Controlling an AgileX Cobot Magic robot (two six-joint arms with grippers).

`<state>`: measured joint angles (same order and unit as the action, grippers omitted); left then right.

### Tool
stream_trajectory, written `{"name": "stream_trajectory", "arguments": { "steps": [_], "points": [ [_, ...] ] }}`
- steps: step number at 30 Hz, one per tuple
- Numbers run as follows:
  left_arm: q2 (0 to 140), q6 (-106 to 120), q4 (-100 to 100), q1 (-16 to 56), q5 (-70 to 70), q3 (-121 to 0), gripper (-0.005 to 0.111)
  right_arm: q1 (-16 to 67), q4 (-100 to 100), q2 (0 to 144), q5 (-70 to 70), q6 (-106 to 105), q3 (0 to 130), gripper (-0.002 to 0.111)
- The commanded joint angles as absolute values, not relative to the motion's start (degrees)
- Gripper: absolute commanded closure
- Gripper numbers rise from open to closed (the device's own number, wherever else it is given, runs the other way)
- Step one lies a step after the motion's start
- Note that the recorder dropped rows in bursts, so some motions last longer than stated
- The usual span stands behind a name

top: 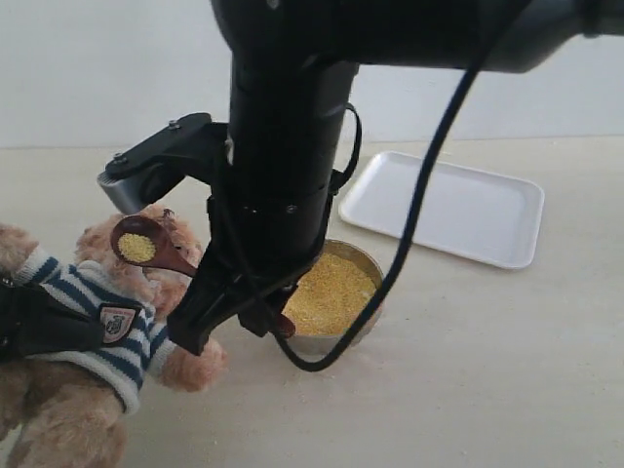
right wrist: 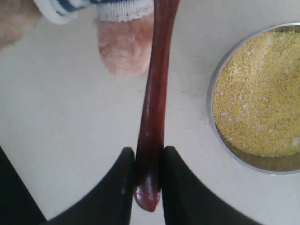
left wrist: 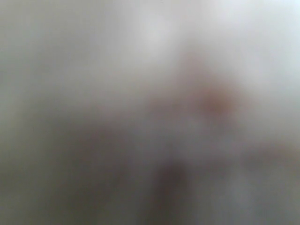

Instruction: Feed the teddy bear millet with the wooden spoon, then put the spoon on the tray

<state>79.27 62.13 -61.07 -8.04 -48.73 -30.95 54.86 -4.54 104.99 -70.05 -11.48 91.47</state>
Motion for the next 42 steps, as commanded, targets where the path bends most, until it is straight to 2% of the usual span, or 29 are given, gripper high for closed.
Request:
{"name": "stream_trajectory", "arguments": {
  "steps": [1,33,42],
  "points": [
    [79.4,62.63,-61.87,-8.11,-49.06,-30.96,0.101,56.62,0.99,108.1,-69.96,-9.76,95.2,0.099],
    [79.4,62.63,-61.87,-8.11,-49.06,-30.96,0.101,69.31,38.58,114.74,-69.96,-3.9,95.88,0.099],
    [79.4,62.63,-61.87,-8.11,-49.06,-30.96,0.101,70.93,45.06,115.23,-69.96,-0.95,89.05,0.099]
  ]
}}
